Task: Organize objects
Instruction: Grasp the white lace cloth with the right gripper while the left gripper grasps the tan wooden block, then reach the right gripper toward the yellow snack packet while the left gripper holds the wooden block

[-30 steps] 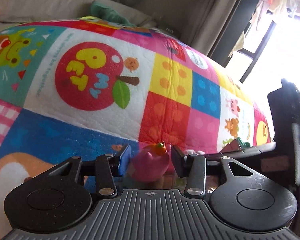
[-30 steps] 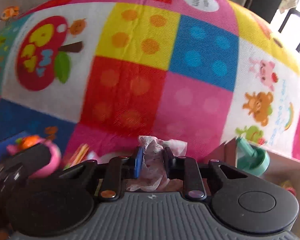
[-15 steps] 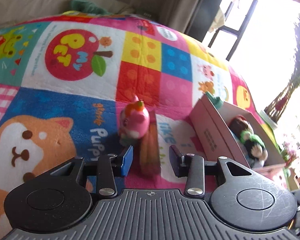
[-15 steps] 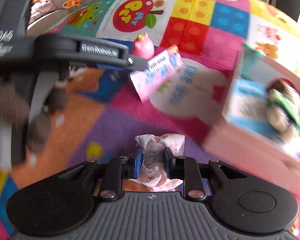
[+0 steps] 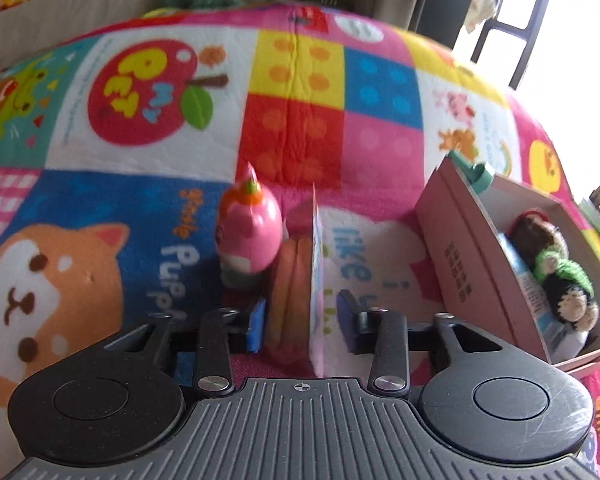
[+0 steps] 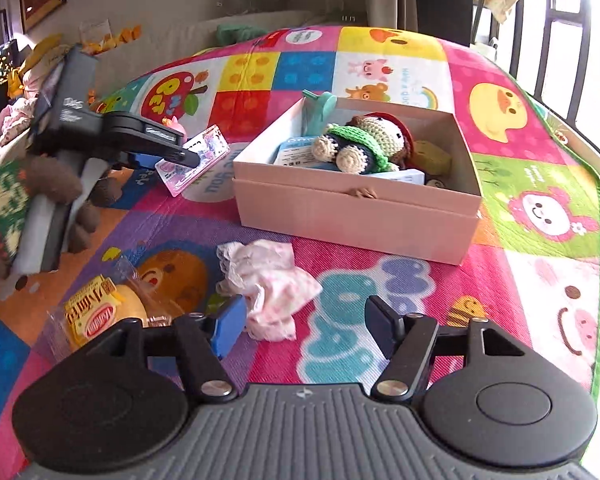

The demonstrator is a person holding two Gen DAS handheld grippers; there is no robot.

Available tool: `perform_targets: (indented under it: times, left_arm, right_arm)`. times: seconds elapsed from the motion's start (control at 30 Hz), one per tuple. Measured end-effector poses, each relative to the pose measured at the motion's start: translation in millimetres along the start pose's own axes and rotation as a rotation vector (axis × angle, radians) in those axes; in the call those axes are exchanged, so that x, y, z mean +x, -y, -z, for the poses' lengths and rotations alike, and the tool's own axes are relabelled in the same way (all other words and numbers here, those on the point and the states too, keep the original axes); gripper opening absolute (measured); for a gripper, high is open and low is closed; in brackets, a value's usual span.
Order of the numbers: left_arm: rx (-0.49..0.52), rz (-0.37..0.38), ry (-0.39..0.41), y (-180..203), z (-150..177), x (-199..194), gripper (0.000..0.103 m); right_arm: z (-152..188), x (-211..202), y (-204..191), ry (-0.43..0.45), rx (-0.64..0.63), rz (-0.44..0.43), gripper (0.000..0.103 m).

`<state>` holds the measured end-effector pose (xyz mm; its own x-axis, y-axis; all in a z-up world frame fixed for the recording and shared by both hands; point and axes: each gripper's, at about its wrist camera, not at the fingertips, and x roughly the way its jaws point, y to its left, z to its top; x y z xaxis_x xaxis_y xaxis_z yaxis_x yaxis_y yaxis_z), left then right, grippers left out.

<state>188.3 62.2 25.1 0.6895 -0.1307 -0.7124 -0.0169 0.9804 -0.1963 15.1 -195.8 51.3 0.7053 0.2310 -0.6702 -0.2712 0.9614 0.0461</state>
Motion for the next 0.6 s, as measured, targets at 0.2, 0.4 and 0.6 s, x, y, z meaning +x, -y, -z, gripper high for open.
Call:
perform_targets:
  times: [0.2, 0.4, 0.6]
  left_arm:
    - [-0.041, 0.138, -0.067, -4.9, 25.5, -26.8, 0.027]
    - [-0.094, 0.309, -0.163, -26.2, 82.2, -80.2, 0.027]
    - [-0.192, 0.326, -0.128, -61.7, 109.9, -113.8, 0.029]
  right_arm:
    - [11.2, -7.7, -6.5, 0.044, -0.068, 0.008, 0.08]
    - [10.2, -16.8, -29.9, 0.058, -0.135, -0.102, 0.084]
    - [9.0, -11.3, -61.9, 0.044, -0.198, -0.157, 0.085]
